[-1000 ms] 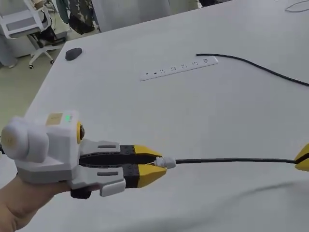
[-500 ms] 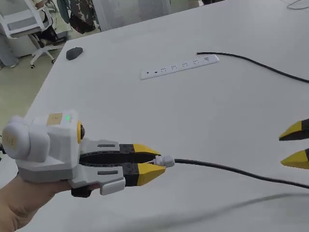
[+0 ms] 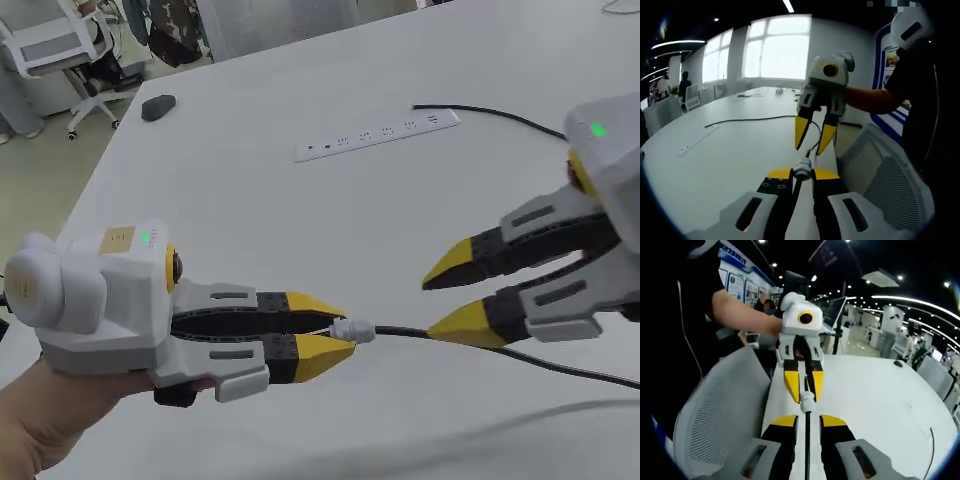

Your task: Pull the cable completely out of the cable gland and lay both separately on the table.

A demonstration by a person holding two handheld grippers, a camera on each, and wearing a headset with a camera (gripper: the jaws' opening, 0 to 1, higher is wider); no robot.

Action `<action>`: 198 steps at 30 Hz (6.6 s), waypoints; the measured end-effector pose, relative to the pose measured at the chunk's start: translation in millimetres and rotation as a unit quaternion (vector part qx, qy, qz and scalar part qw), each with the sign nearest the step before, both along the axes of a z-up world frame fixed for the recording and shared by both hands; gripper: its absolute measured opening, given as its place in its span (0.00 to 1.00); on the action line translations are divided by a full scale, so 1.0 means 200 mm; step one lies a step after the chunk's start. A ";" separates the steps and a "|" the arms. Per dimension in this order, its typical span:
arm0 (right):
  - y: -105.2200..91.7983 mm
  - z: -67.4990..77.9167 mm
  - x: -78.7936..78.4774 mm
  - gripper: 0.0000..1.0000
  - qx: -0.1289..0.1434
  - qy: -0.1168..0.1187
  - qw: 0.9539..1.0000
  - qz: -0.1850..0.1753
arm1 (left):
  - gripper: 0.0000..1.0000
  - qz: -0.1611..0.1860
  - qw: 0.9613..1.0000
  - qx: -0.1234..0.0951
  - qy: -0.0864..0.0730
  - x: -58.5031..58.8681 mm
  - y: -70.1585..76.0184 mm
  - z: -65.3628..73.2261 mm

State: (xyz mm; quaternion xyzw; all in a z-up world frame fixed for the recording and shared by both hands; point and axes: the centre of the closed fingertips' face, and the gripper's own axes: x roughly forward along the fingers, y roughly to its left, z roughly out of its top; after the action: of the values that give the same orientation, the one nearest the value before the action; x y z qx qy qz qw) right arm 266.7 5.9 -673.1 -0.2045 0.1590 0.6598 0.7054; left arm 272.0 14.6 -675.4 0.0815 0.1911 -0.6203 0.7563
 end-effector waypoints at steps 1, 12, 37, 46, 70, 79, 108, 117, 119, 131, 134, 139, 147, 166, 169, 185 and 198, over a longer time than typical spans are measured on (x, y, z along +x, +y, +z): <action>0.01 -0.02 0.00 0.12 -0.014 0.009 1.000 0.003 | 0.15 -0.001 1.000 0.001 -0.003 0.00 0.00 0.00; 0.02 -0.04 0.00 0.00 -0.029 0.014 0.999 0.013 | 0.15 -0.005 1.000 0.003 -0.010 0.00 -0.01 0.02; -0.44 -0.22 0.08 0.00 -0.113 0.017 0.989 -0.094 | 0.15 0.014 1.000 -0.009 -0.026 0.04 0.05 0.06; -0.55 -0.26 0.06 0.00 -0.121 0.030 0.986 -0.113 | 0.15 0.018 1.000 -0.006 -0.020 0.03 0.05 0.04; -0.07 -0.10 0.04 0.15 -0.048 0.059 0.996 -0.041 | 0.15 0.023 1.000 0.002 -0.013 0.02 0.06 0.01; 0.08 -0.09 0.03 0.06 -0.055 0.047 0.997 0.001 | 0.15 0.015 1.000 0.008 -0.018 0.02 0.06 0.00; 0.30 -0.10 -0.03 0.00 -0.103 0.020 0.994 0.027 | 0.15 0.148 0.987 -0.035 -0.042 -0.08 0.64 0.01; 0.57 -0.11 -0.04 0.00 -0.108 0.017 0.993 0.047 | 0.15 0.245 0.967 -0.057 -0.037 -0.16 1.00 -0.06; 0.67 -0.07 -0.04 0.00 -0.076 0.051 0.995 0.033 | 0.15 0.261 0.963 -0.054 -0.039 -0.18 1.07 -0.09; 1.11 -0.08 0.21 0.00 0.048 0.119 0.988 -0.090 | 0.15 0.362 0.930 -0.031 -0.053 -0.19 1.28 -0.32; 1.19 -0.14 0.27 0.00 0.073 0.141 0.979 -0.129 | 0.15 0.388 0.920 -0.030 -0.038 -0.19 1.32 -0.41; 1.31 -0.29 0.32 0.00 0.091 0.167 0.967 -0.169 | 0.15 0.420 0.907 -0.018 -0.038 -0.19 1.37 -0.54; 1.46 -0.53 0.34 0.00 0.056 0.171 0.965 -0.189 | 0.15 0.444 0.895 -0.015 -0.035 -0.17 1.42 -0.63; 1.42 -0.73 0.38 0.00 -0.025 0.067 0.983 -0.170 | 0.16 0.430 0.900 -0.007 -0.076 -0.14 1.37 -0.66; 1.42 -0.72 0.39 0.01 -0.028 0.055 0.983 -0.172 | 0.16 0.415 0.905 0.009 -0.090 -0.13 1.34 -0.67; 1.38 -0.72 0.43 0.67 -0.036 0.051 0.975 -0.214 | 0.88 0.430 0.901 -0.030 -0.056 -0.12 1.31 -0.66; 0.86 -0.52 0.61 0.99 0.006 0.053 0.952 -0.303 | 0.99 0.422 0.905 -0.030 -0.054 -0.04 1.35 -0.54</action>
State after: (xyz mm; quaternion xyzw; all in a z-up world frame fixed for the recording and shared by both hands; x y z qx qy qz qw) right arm 389.6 178.8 -778.1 -0.1074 0.2469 0.4260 0.8638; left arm 263.4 284.5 -784.0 0.0040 0.1482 -0.2432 0.9586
